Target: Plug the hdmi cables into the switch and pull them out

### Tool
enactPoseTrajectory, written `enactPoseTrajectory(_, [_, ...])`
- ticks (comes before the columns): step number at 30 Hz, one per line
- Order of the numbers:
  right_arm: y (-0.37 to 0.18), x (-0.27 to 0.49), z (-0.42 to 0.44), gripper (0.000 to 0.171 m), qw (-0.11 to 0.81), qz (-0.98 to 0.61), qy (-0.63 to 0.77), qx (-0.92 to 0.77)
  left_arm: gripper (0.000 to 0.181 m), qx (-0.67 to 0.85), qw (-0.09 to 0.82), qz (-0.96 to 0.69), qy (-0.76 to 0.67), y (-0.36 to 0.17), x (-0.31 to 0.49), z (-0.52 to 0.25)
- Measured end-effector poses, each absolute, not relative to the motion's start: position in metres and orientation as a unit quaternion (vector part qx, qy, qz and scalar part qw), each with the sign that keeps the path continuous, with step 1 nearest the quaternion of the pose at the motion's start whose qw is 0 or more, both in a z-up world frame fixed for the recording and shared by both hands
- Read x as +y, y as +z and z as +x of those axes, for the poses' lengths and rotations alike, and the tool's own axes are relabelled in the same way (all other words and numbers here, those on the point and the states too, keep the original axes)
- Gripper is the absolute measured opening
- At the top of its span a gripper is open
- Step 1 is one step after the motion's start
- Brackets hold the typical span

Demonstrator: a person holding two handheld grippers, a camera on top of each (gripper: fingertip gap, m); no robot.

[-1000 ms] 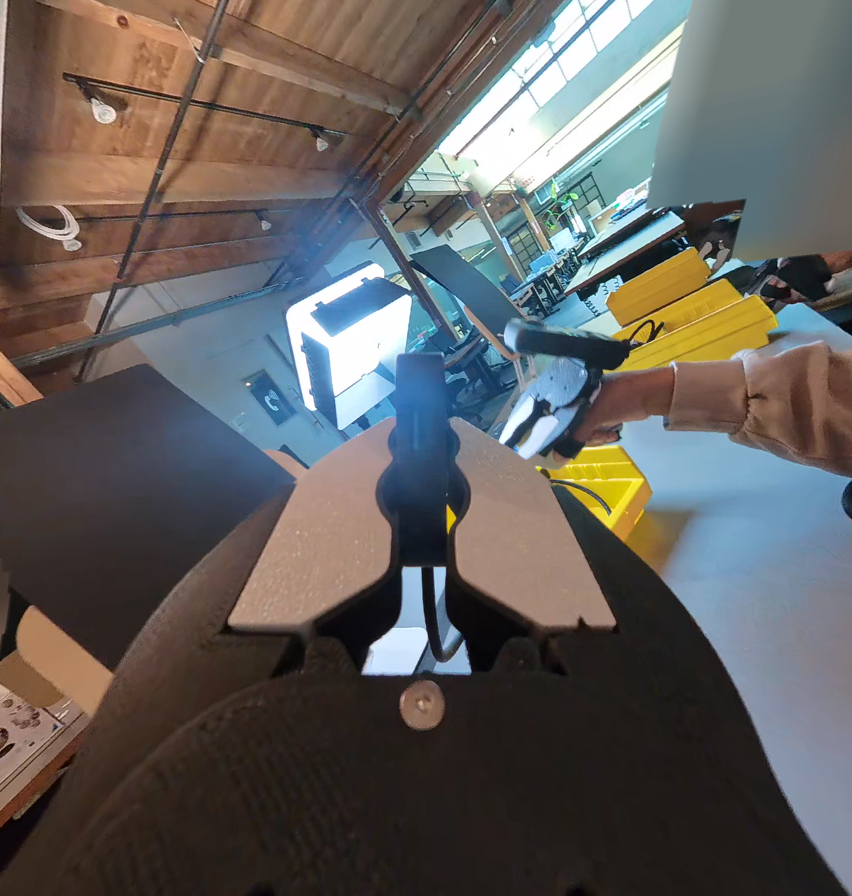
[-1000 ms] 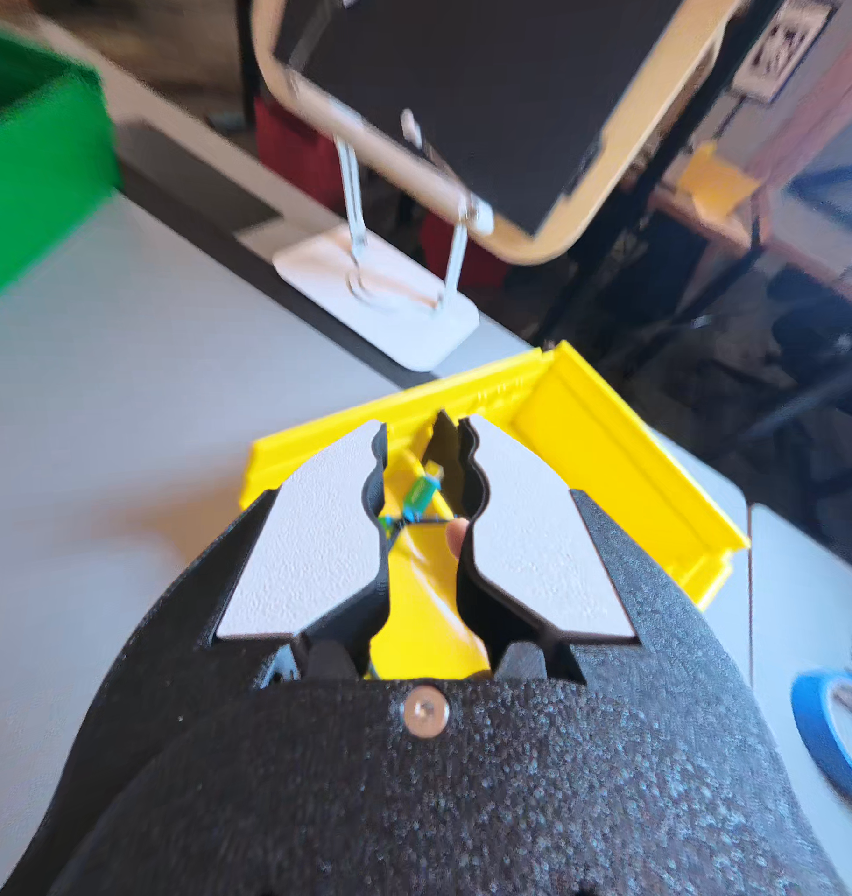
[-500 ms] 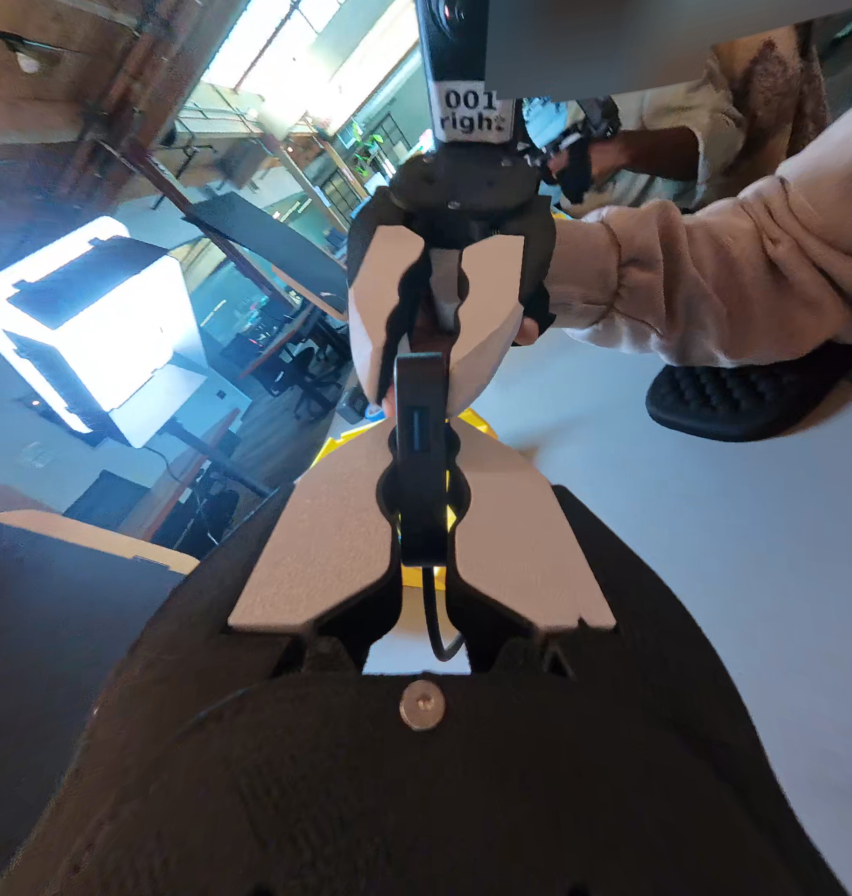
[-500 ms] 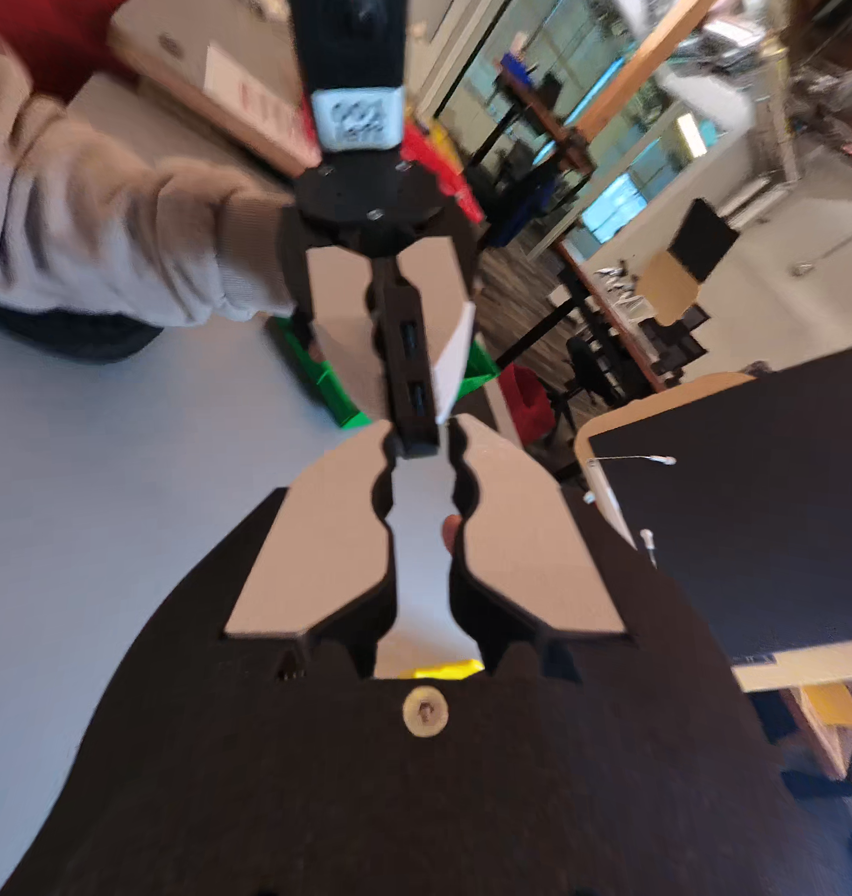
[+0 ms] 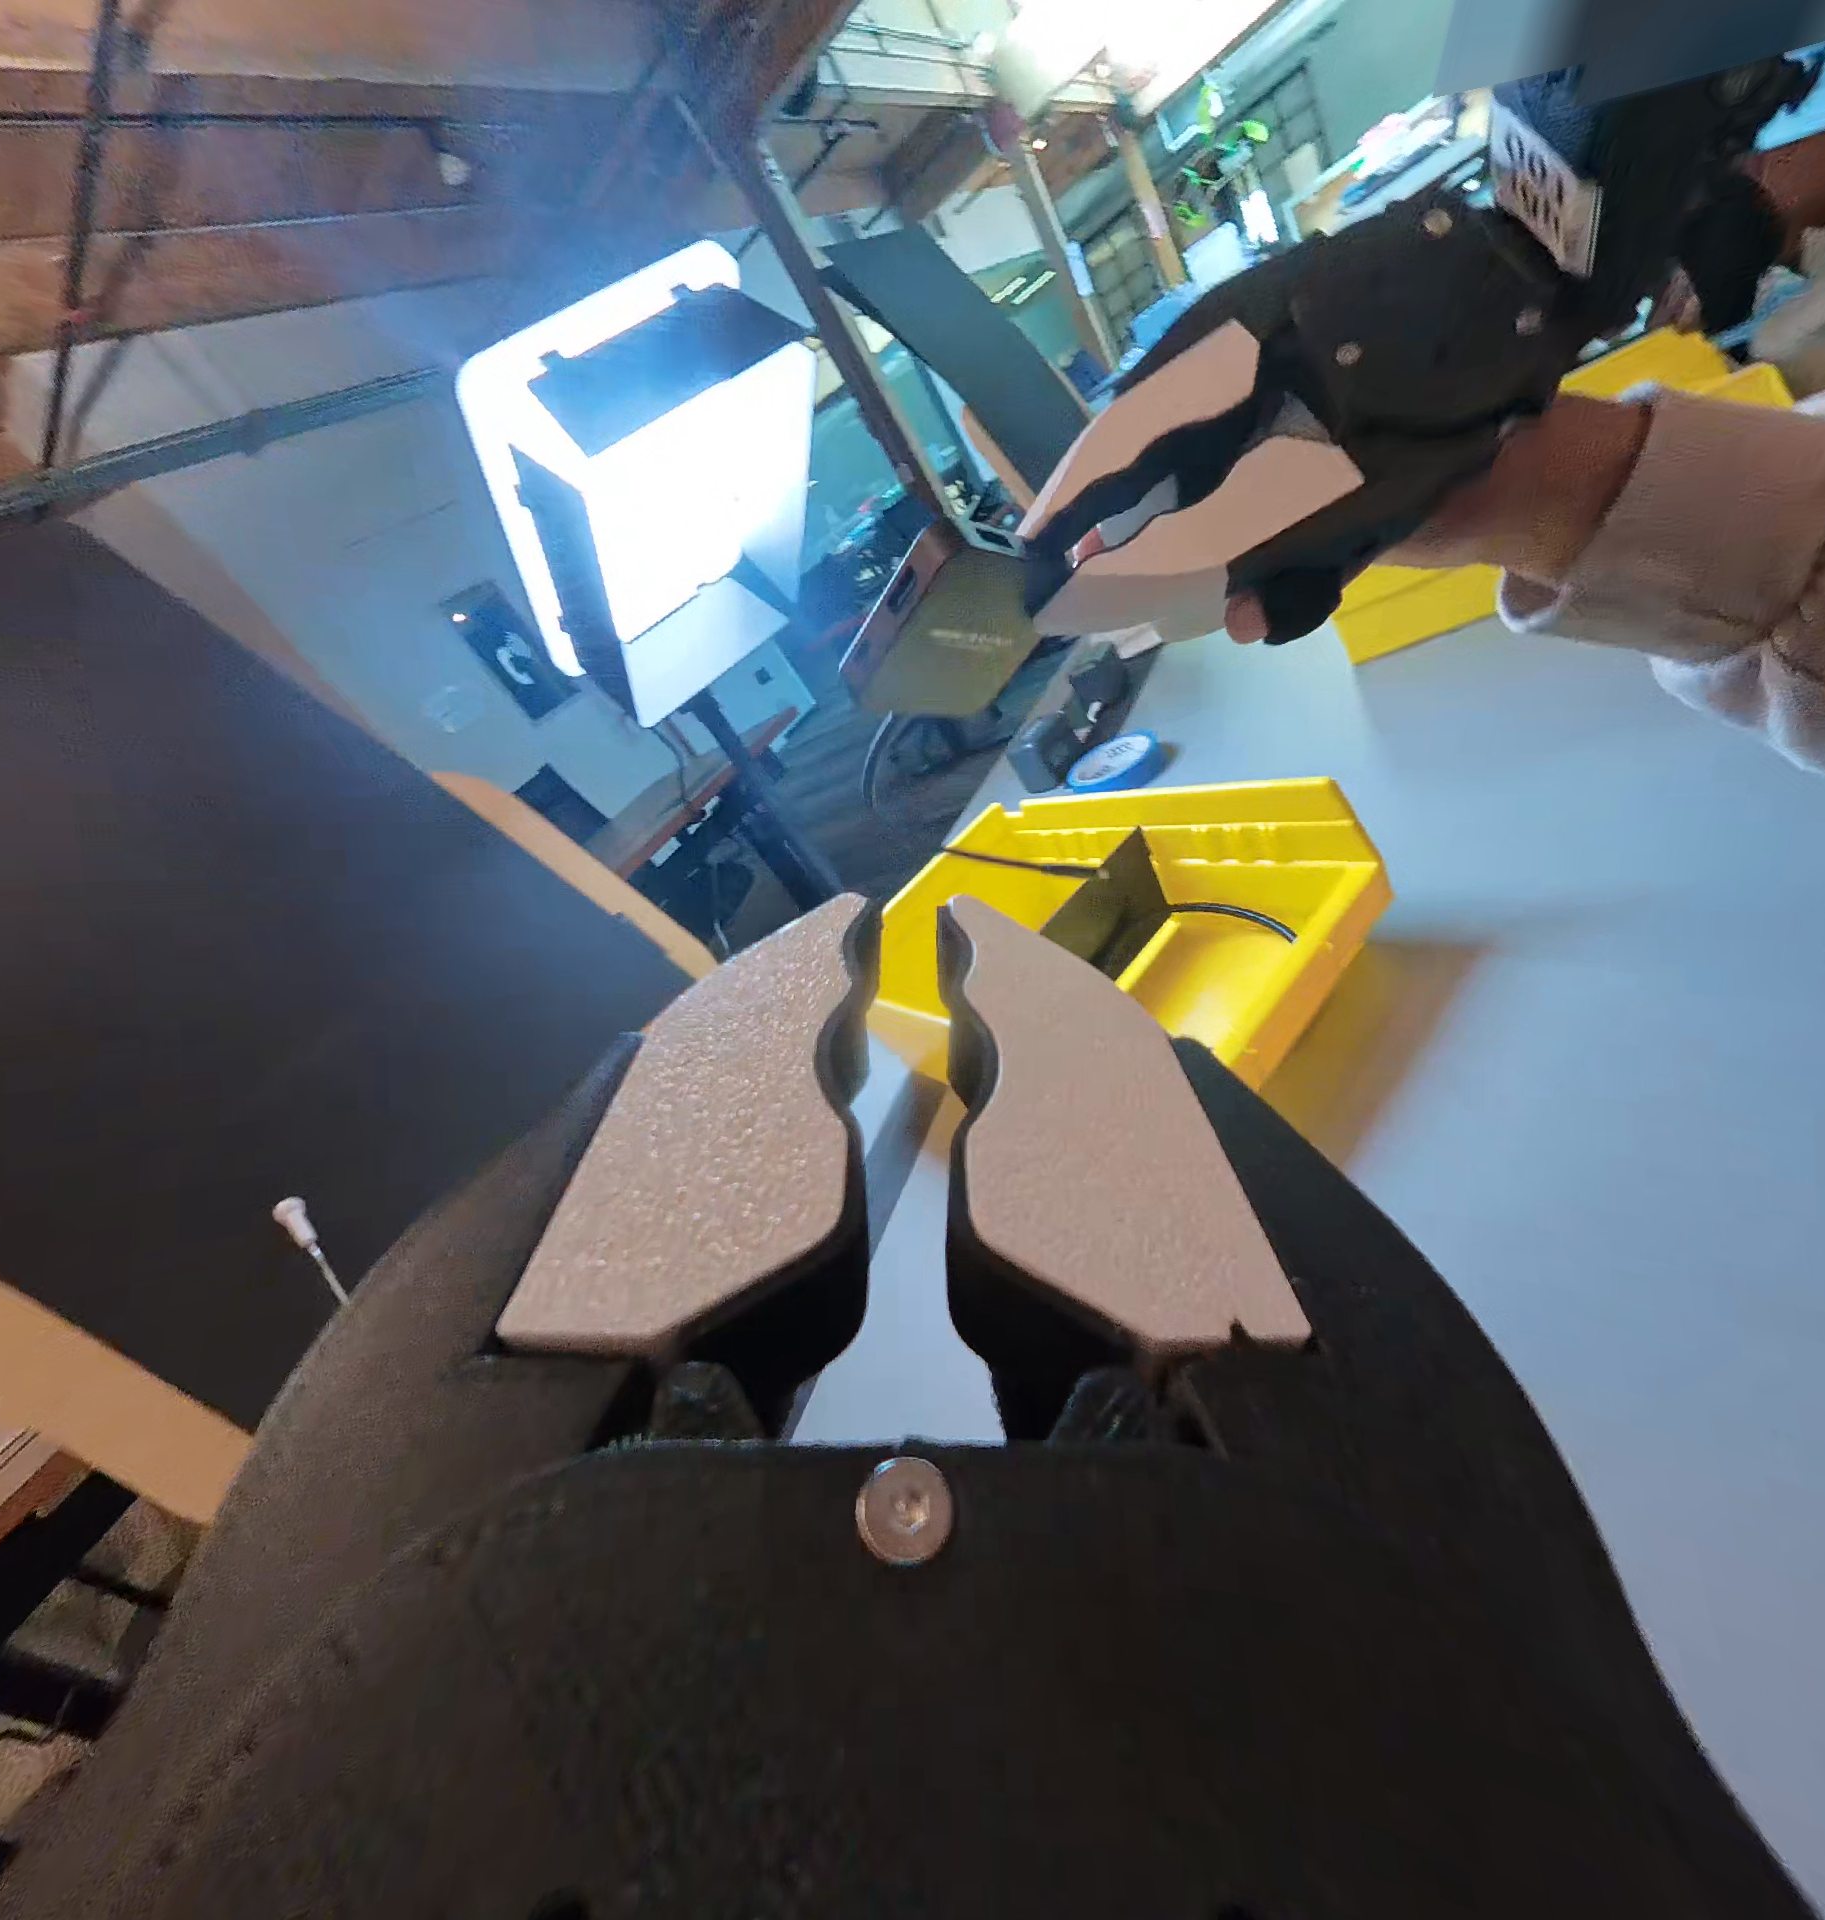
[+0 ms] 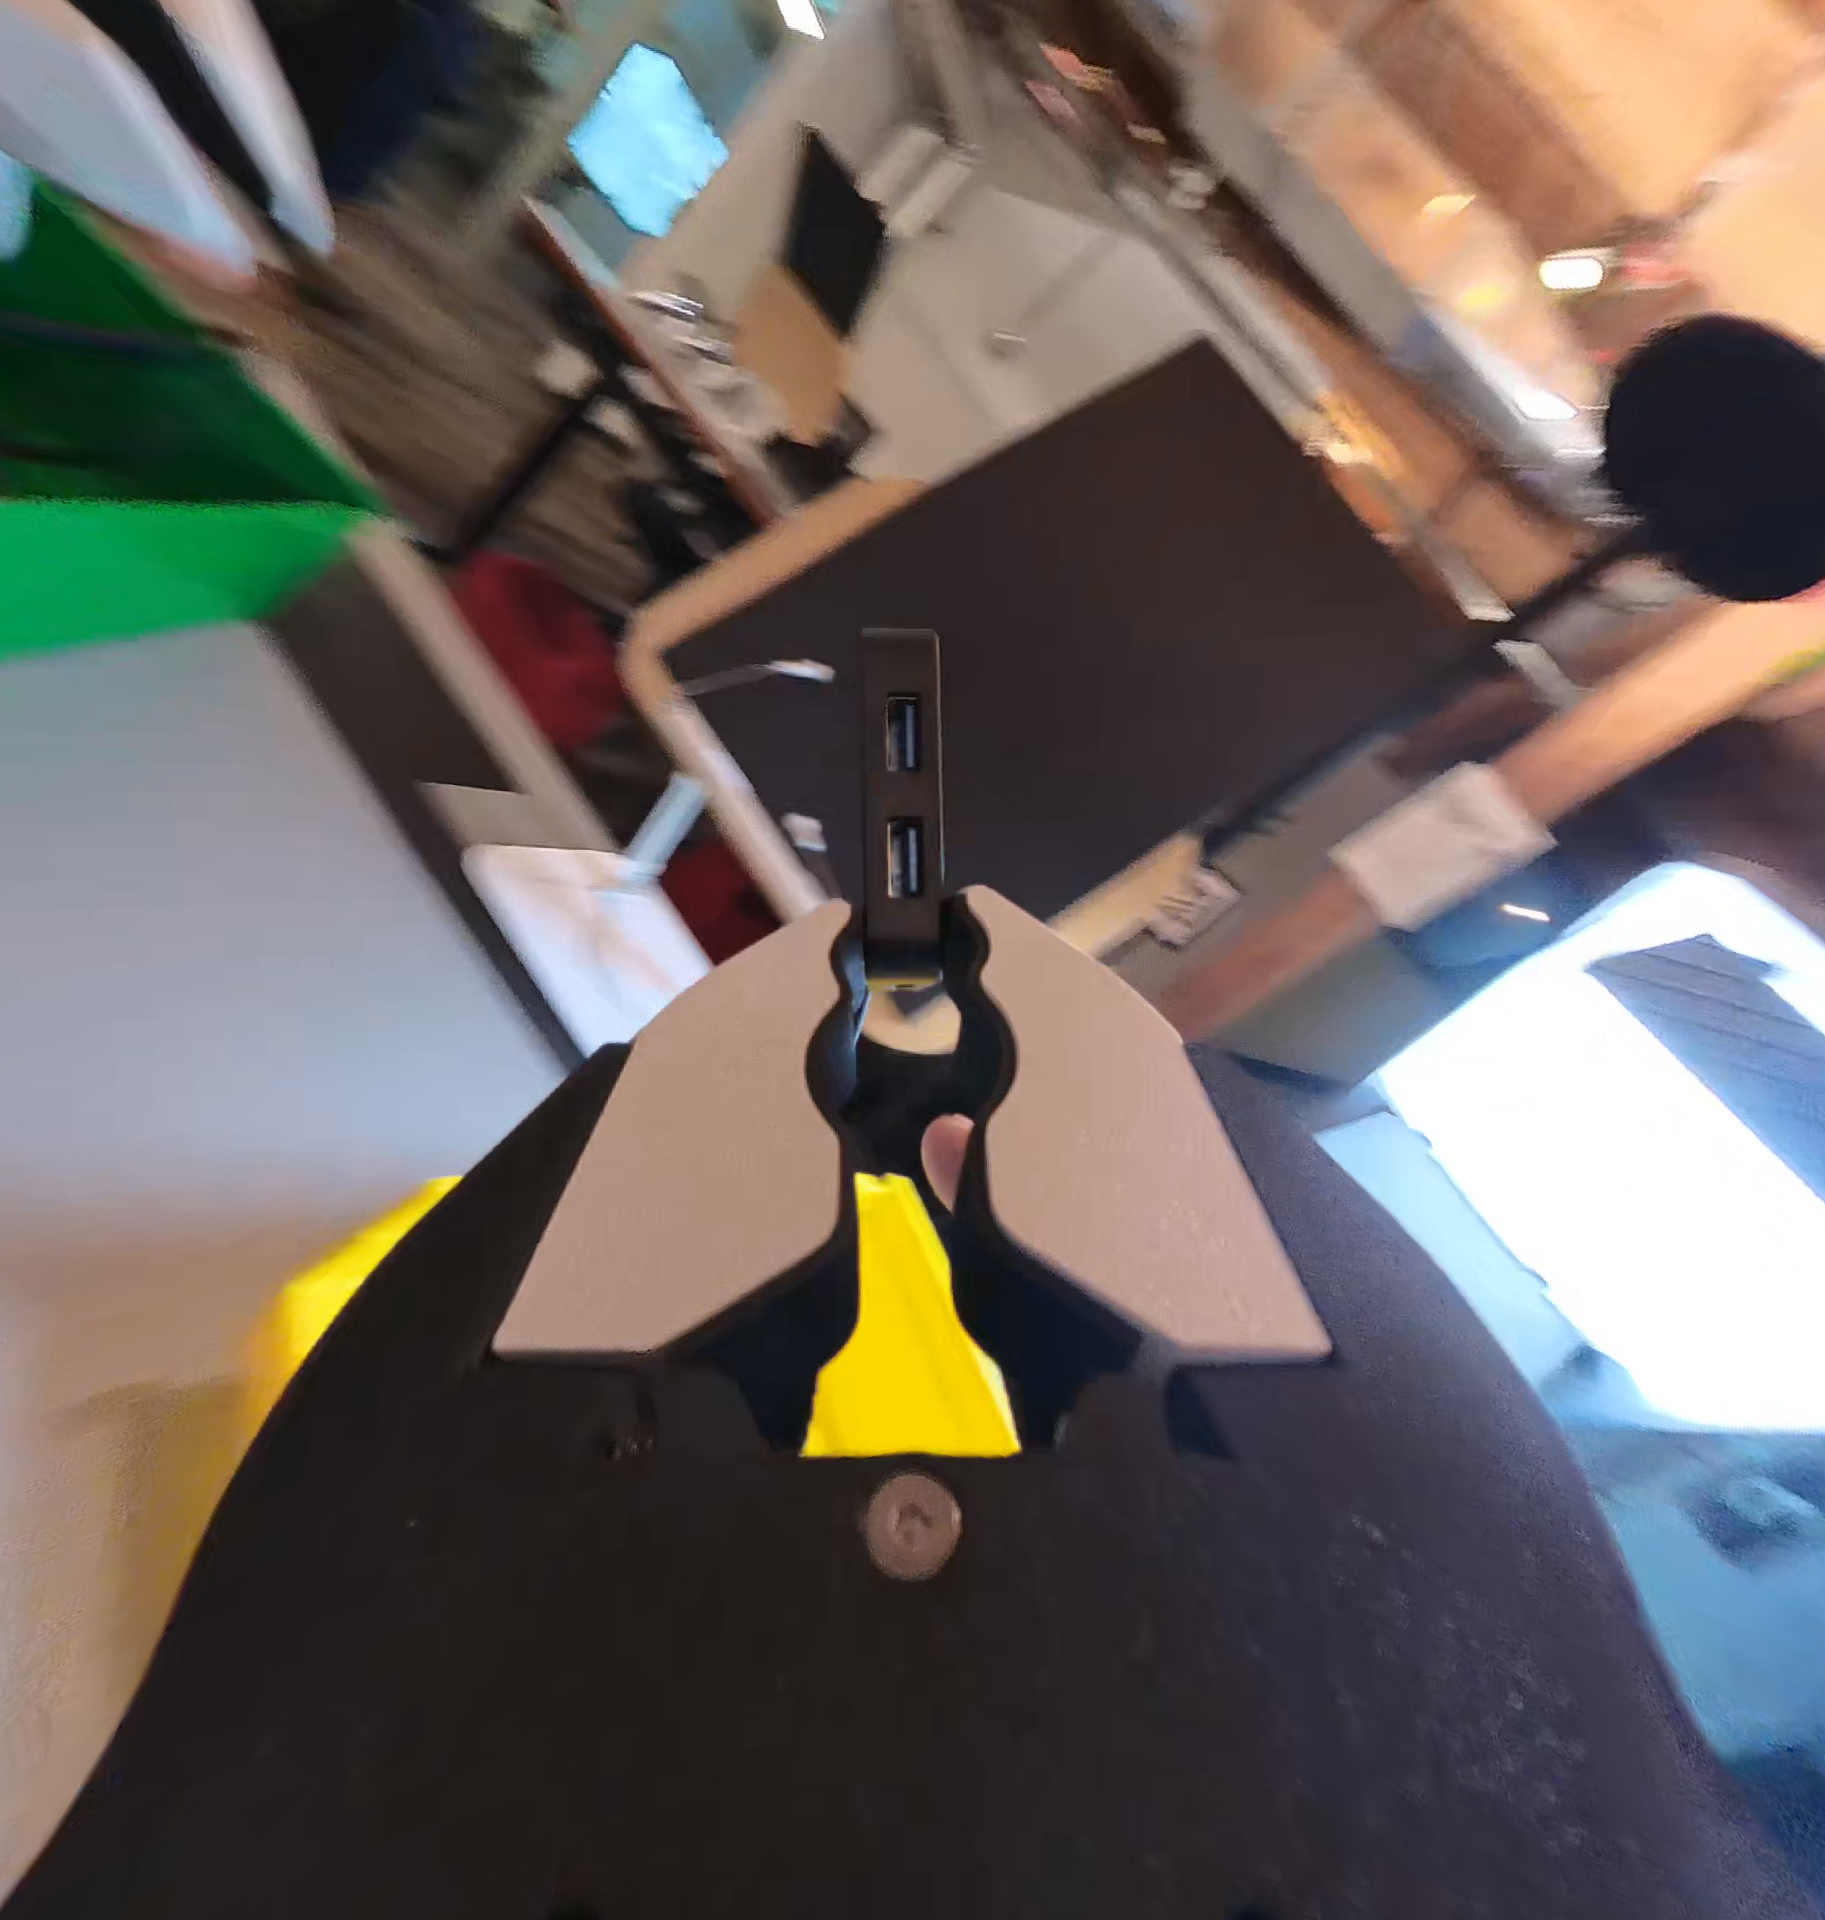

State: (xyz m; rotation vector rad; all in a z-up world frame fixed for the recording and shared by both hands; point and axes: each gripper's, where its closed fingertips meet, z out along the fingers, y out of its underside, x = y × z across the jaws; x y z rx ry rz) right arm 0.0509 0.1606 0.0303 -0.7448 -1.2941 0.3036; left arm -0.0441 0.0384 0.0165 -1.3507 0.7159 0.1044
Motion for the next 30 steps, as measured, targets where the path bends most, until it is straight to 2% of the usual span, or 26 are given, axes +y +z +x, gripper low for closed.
enactPoseTrajectory(2, [0.030, 0.199, 0.054, 0.014, 0.761, -0.348, 0.067, -0.544, 0.008, 0.302, 0.731, -0.610, 0.053, 0.021, 0.040, -0.053])
enactPoseTrajectory(6, [-0.007, 0.282, 0.051, 0.014, 0.760, -0.391, -0.055, -0.516, 0.005, 0.269, 0.737, -0.617, 0.059, 0.021, 0.045, -0.068])
enactPoseTrajectory(10, [-0.085, 0.351, 0.050, 0.015, 0.651, -0.478, -0.157, -0.568, 0.003, 0.247, 0.733, -0.631, 0.063, 0.017, 0.049, -0.083])
enactPoseTrajectory(13, [-0.129, 0.365, 0.056, 0.019, 0.578, -0.536, -0.174, -0.590, 0.003, 0.229, 0.729, -0.642, 0.062, 0.013, 0.051, -0.098])
enactPoseTrajectory(17, [-0.103, 0.347, 0.053, 0.019, 0.612, -0.543, -0.097, -0.567, 0.003, 0.211, 0.728, -0.650, 0.051, 0.011, 0.050, -0.109])
enactPoseTrajectory(24, [-0.016, 0.289, 0.055, 0.019, 0.686, -0.527, 0.103, -0.490, 0.005, 0.178, 0.715, -0.668, 0.105, 0.018, 0.038, -0.142])
enactPoseTrajectory(30, [0.032, 0.233, 0.051, 0.018, 0.671, -0.504, 0.317, -0.442, 0.010, 0.090, 0.670, -0.722, 0.146, 0.009, 0.007, -0.221])
